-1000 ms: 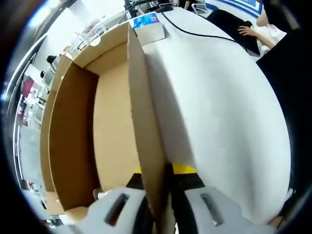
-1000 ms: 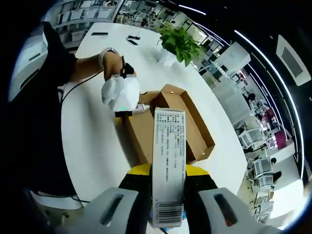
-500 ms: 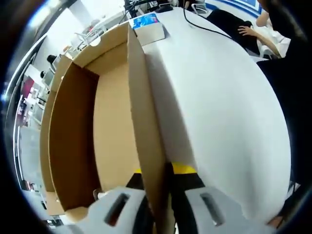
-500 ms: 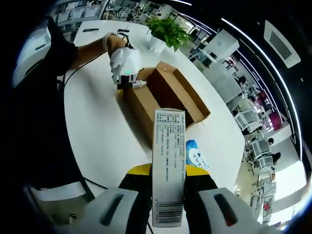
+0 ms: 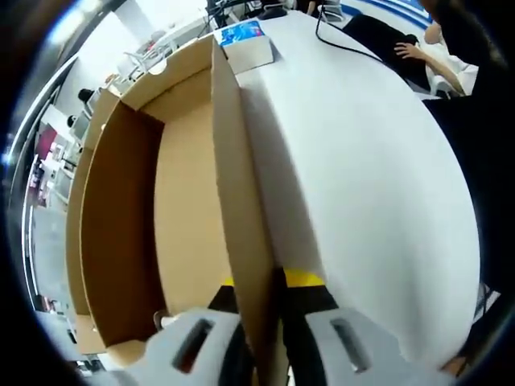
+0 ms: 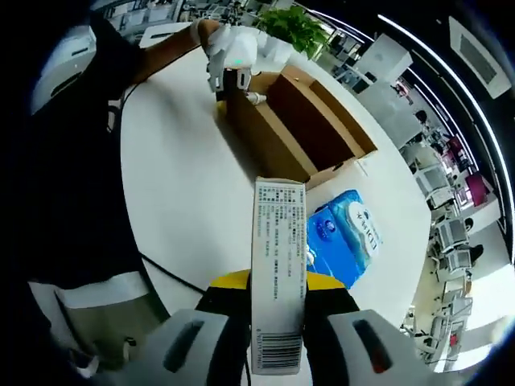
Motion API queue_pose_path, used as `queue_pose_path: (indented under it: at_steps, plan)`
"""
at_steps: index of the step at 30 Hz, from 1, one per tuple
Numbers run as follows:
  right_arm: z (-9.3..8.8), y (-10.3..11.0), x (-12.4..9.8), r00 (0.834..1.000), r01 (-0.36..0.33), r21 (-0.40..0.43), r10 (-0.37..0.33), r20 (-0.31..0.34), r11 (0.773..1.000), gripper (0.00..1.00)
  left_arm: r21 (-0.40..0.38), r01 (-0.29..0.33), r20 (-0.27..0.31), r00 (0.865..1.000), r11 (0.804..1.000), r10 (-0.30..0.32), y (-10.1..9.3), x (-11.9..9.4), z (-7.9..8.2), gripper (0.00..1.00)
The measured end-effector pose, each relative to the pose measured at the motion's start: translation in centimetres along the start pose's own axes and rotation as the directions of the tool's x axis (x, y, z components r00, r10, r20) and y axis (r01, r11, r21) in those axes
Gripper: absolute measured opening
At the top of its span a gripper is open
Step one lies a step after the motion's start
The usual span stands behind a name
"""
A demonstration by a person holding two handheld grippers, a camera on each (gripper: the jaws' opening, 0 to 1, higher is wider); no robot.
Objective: Operate the shoe box by opening the lid, removing the specified soft item, and placing it in the target area until the item is outside and the box remains undamaged.
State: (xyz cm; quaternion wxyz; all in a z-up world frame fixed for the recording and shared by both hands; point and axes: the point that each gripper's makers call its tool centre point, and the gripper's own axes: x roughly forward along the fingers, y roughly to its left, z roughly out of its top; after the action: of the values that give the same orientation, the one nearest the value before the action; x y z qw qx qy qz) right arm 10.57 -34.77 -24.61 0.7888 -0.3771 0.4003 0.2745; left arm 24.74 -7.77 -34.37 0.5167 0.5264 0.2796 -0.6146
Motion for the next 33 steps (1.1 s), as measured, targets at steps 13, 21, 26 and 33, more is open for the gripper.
queue_pose_path:
  at_steps: [13, 21, 26, 33]
  plan:
    - [-1.8, 0.5, 4.0, 0.992, -0.116, -0.062, 0.113, -0.046, 0.991, 0.21, -0.007, 0.000, 0.005, 1.000, 1.000, 0.000, 0.2, 0.1, 0.2, 0.06]
    - [-2.9, 0.6, 5.5, 0.981, -0.179, -0.116, 0.167, -0.104, 0.977, 0.21, -0.005, 0.000, 0.008, 1.000, 1.000, 0.000, 0.1, 0.0, 0.3, 0.06]
    - [-3.1, 0.5, 6.3, 0.972, -0.213, -0.123, 0.198, -0.125, 0.969, 0.21, -0.006, -0.001, 0.007, 1.000, 1.000, 0.001, 0.1, 0.0, 0.4, 0.06]
    - [-3.5, 0.9, 7.0, 0.961, -0.248, -0.147, 0.224, -0.160, 0.958, 0.22, -0.006, -0.001, 0.007, 1.000, 1.000, 0.001, 0.1, 0.0, 0.4, 0.06]
